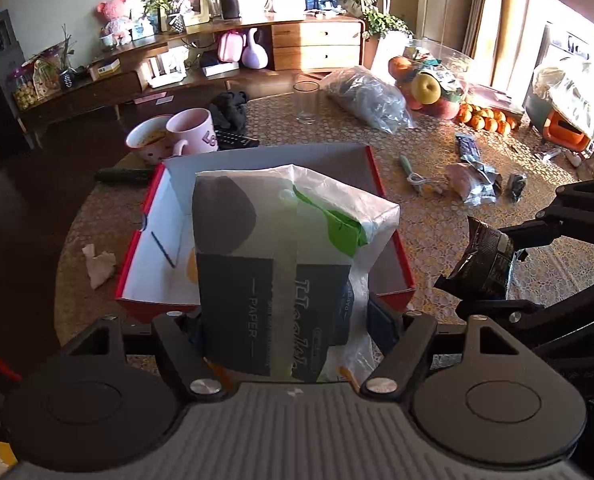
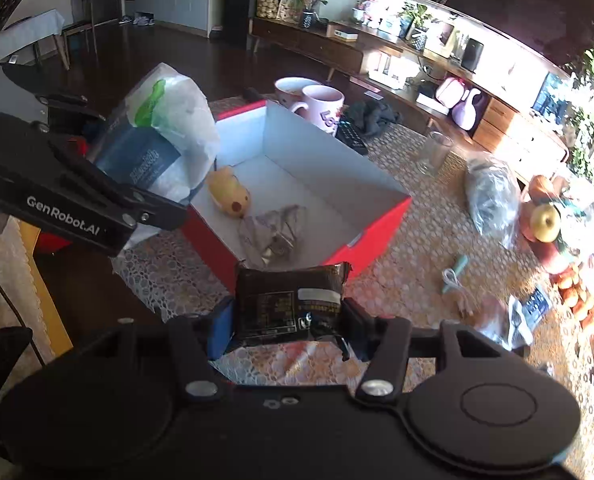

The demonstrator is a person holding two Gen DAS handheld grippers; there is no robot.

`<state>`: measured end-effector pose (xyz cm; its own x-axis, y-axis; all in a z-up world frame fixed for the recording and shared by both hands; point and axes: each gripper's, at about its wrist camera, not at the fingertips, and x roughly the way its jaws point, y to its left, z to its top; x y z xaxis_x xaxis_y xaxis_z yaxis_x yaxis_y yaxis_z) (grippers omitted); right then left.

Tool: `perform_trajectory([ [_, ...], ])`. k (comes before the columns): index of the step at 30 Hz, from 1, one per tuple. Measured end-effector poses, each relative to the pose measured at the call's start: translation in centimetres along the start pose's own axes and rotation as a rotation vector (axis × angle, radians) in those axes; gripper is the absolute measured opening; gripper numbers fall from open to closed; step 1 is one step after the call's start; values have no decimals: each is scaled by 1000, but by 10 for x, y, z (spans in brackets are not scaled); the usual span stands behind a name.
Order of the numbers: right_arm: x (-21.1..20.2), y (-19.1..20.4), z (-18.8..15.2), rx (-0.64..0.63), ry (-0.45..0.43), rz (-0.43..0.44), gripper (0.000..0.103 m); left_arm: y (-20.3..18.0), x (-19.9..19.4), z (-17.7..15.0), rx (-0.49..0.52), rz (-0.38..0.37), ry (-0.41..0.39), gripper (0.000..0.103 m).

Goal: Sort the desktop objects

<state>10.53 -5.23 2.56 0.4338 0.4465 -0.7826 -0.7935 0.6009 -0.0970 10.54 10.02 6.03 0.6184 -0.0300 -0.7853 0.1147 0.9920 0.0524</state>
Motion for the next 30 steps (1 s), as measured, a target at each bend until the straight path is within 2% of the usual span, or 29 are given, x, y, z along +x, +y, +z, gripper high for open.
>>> perform_trajectory([
  [7, 17, 9, 22, -52, -3, 28, 56, 35, -3, 5, -31, 56, 1, 74],
  [14, 32, 0, 42, -61, -6, 33, 56, 51, 7, 19, -32, 81, 8, 74],
  [22, 51, -7, 60, -76, -11, 43, 56, 69, 30, 28, -47, 88, 34, 74],
  [30, 77, -4, 76, -108, 26, 66, 56, 85, 62, 30, -48, 90, 88, 74],
])
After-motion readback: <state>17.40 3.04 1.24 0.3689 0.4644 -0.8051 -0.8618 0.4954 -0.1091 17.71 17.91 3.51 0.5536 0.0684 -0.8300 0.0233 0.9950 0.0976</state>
